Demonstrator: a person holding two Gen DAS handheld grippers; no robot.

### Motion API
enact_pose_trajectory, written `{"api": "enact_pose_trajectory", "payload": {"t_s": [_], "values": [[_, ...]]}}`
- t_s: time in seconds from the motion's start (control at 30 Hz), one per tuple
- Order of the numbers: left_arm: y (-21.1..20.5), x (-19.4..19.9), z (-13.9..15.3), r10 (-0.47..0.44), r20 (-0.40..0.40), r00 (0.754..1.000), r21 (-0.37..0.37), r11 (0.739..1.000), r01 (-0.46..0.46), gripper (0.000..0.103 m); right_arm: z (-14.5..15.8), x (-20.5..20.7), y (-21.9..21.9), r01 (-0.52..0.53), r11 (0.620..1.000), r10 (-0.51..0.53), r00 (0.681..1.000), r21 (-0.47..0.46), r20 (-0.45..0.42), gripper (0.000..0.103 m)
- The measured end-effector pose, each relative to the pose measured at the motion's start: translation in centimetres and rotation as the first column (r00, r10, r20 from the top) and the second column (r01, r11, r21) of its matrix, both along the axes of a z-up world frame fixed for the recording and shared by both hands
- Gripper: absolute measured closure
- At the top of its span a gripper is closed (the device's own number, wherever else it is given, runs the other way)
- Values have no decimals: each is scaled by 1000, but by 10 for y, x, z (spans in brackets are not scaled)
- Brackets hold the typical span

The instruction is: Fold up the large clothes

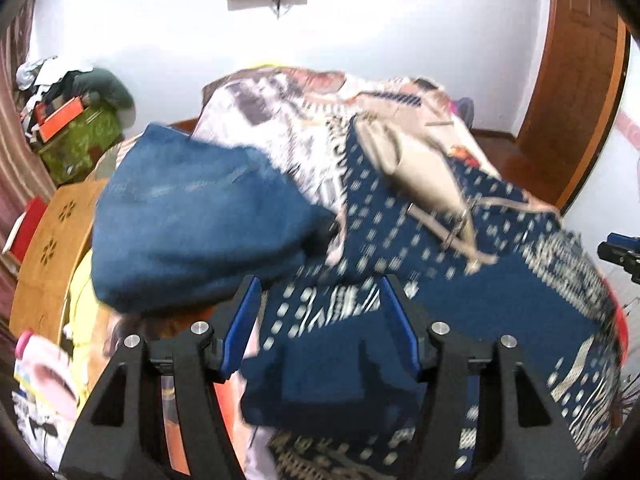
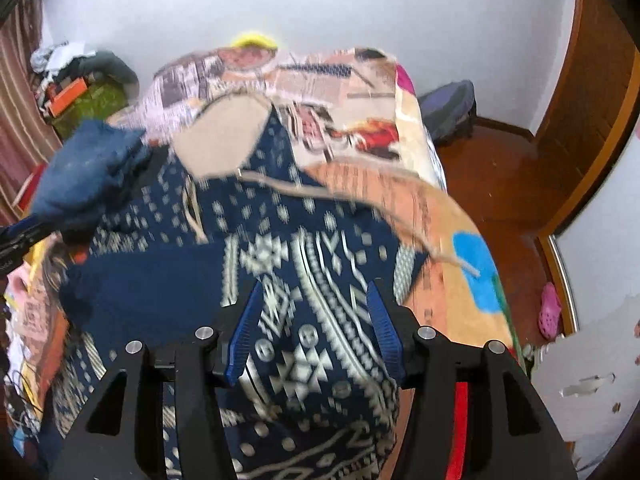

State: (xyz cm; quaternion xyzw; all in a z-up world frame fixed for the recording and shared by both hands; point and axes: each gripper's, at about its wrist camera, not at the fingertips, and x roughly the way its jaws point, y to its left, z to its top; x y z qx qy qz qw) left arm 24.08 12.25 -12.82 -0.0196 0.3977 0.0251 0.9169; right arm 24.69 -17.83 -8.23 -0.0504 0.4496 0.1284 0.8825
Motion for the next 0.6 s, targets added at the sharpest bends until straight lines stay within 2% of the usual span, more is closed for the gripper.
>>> {"api": "enact_pose_trajectory", "payload": {"t_s": [0.33, 0.47, 0.6], "values": [[-11, 77, 6, -26, -4, 1000, -16, 1000, 26, 42, 36, 38, 34, -76, 997, 77, 987, -8, 138, 52], [-9, 118, -4, -26, -40, 999, -50, 998, 24, 42, 35, 61, 55, -114, 993, 115, 980, -15, 160, 47], [-12, 155, -25, -60, -94, 994, -78, 996, 53, 43, 21, 93, 71, -134, 990, 137, 983, -32, 126, 47]]}}
